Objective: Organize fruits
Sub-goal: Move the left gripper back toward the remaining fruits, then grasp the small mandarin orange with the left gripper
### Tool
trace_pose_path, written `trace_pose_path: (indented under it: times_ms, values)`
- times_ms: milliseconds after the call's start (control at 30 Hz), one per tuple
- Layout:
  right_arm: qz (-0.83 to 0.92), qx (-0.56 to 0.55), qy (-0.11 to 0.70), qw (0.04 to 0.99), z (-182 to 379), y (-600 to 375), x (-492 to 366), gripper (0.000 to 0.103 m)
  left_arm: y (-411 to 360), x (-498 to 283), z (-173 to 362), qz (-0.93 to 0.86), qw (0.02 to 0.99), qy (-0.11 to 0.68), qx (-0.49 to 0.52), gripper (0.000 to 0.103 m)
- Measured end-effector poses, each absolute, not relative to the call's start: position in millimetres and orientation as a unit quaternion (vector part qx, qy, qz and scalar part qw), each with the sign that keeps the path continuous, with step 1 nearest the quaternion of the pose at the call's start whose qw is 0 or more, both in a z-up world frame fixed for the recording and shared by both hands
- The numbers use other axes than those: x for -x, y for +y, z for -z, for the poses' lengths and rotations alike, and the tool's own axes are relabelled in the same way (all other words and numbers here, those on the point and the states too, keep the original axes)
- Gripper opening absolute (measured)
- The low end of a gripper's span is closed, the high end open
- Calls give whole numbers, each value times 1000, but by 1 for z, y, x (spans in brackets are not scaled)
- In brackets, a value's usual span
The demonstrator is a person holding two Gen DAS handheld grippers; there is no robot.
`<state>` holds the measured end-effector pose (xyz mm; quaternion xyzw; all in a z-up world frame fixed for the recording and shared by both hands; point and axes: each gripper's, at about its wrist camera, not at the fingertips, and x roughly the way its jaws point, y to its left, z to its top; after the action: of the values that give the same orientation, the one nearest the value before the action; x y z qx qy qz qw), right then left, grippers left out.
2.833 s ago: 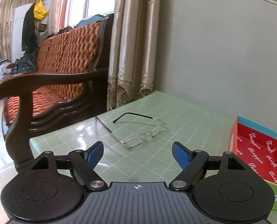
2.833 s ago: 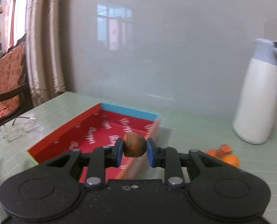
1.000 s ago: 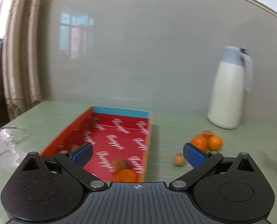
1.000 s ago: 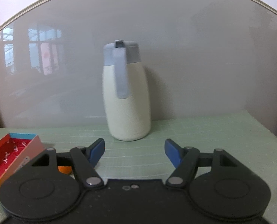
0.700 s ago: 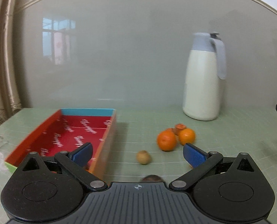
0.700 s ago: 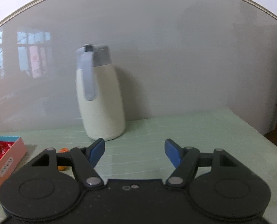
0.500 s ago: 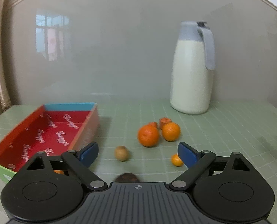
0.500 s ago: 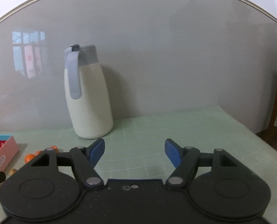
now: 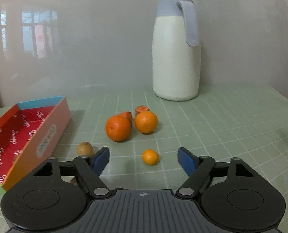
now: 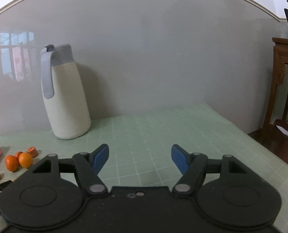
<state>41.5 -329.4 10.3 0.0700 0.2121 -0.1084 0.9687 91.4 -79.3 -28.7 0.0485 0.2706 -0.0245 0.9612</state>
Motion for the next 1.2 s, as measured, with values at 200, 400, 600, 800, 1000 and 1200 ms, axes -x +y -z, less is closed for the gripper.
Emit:
trace_pose_path:
  times_ms: [200,400,600,800,1000,1200]
  values:
    - [118,-70,216,967,-6,-337,-45,71,-85,-100,34,25,957,287,-39,63]
    - [117,-67,216,967,-4,-335,-45,71,-90,-110,43,21,950,309,-39,41]
    - [118,-65,218,967,-3,-338,-44,71,-92,-114,45,21,949,313,-36,20]
    - [125,-67,221,965,-2,-342,-46,72,-88,-108,35,30,953,300,-29,20]
    - [127,-68,224,964,-1,-338,-51,72,-82,-96,19,36,957,287,-30,20]
    - [119,-70,222,965,-3,-329,-52,71,-69,-81,0,38,962,267,-29,20]
